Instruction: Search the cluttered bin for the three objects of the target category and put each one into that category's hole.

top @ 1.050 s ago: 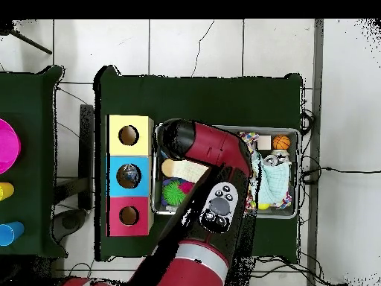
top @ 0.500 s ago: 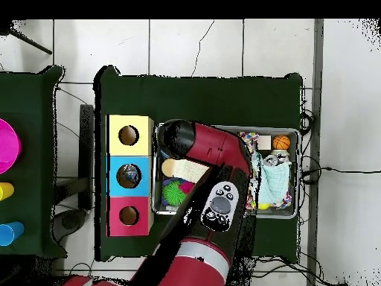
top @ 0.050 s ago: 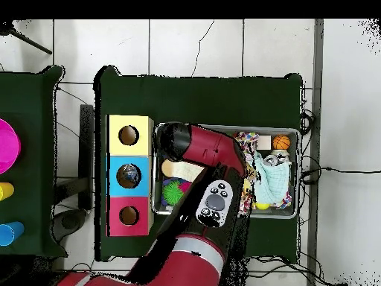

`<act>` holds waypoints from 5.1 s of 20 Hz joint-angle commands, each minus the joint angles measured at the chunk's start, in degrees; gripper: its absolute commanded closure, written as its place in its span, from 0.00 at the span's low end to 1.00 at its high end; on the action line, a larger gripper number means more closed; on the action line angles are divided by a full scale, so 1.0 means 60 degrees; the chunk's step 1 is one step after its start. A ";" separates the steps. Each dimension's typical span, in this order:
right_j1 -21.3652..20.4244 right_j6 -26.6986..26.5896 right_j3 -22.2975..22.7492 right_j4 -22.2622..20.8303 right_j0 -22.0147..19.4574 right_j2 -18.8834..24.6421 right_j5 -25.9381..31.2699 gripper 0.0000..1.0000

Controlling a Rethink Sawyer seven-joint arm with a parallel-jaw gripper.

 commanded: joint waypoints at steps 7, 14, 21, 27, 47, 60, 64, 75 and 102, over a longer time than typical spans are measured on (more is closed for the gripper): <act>0.1326 0.2291 0.0391 0.0281 0.0123 0.0425 0.1101 0.00; 0.1784 0.2376 0.0092 0.0390 0.0119 0.0221 0.1089 0.00; 0.1738 0.2355 -0.0091 0.0511 0.0161 0.0110 0.1247 1.00; 0.1058 0.2244 -0.0194 0.0490 0.0295 -0.0246 0.2060 1.00; -0.0381 0.1055 -0.0135 -0.0865 0.0699 -0.1768 0.4019 1.00; -0.0446 0.0704 0.0707 -0.1881 0.0049 -0.1688 0.1823 1.00; -0.0438 0.0683 0.0769 -0.1941 -0.0095 -0.1567 0.1563 1.00; -0.0533 0.0728 0.0922 -0.1964 -0.0261 -0.1342 0.1432 0.00; -0.1443 0.0501 0.0560 -0.1248 -0.1178 0.1022 -0.1130 0.00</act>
